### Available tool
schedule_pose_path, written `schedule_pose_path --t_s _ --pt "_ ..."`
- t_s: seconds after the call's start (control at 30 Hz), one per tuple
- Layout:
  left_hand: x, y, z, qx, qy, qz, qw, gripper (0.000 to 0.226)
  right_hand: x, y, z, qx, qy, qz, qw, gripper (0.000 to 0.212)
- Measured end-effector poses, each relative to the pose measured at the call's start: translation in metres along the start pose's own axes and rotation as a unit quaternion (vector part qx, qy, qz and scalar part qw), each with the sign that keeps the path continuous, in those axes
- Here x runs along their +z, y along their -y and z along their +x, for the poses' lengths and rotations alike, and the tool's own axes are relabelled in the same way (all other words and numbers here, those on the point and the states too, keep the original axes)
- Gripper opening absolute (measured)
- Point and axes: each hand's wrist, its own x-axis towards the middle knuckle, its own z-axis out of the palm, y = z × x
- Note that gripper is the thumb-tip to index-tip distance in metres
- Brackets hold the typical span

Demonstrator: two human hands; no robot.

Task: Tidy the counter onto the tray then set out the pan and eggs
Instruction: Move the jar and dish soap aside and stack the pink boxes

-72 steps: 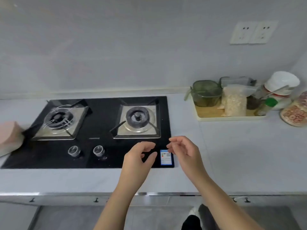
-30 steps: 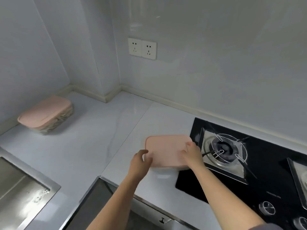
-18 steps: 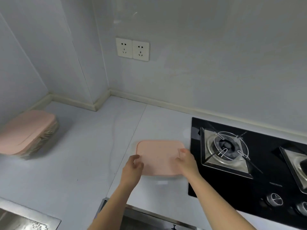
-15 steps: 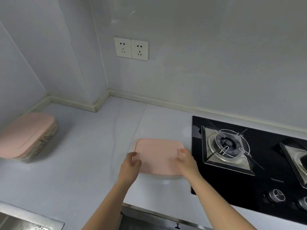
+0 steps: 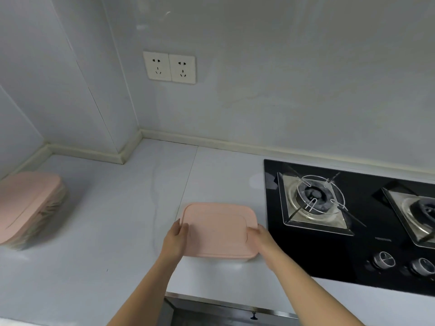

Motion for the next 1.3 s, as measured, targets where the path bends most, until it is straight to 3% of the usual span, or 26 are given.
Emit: schedule_pose_path --t_s 0.17,0.3,0.53,0.67,0.87,1.1,1.3 --pt "-0.009 0.01 -0.009 -0.008 0.002 -0.015 1.0 0.034 0.003 -0.015 -0.014 0.003 -0.028 0.037 0.999 0.031" --pt "-0.011 0.019 -0.022 -0.026 0.03 -0.053 0.998 0.042 0.005 -0.027 -0.027 0.024 -0.016 0.073 0.997 0.024" --pt "-0.012 0.036 -0.03 -0.031 0.044 -0.132 0.99 0.063 0.016 -0.035 -0.049 -0.007 0.002 0.172 0.985 0.037" --pt "-0.012 0.033 -0.046 0.003 0.025 -0.147 0.989 0.054 0.004 -0.038 -0.069 -0.006 0.044 0.224 0.974 0.036" --pt "0.014 0.014 -0.073 0.041 0.009 -0.143 0.989 0.043 -0.048 -0.053 -0.085 -0.059 0.112 0.267 0.955 0.037" --pt "0.107 -0.008 -0.122 0.051 0.013 -0.163 0.985 0.035 -0.14 -0.097 -0.109 -0.058 0.074 0.319 0.943 0.032" --pt "0.198 -0.012 -0.189 0.036 0.01 -0.197 0.98 0.025 -0.235 -0.147 -0.138 -0.069 0.051 0.302 0.949 0.033"
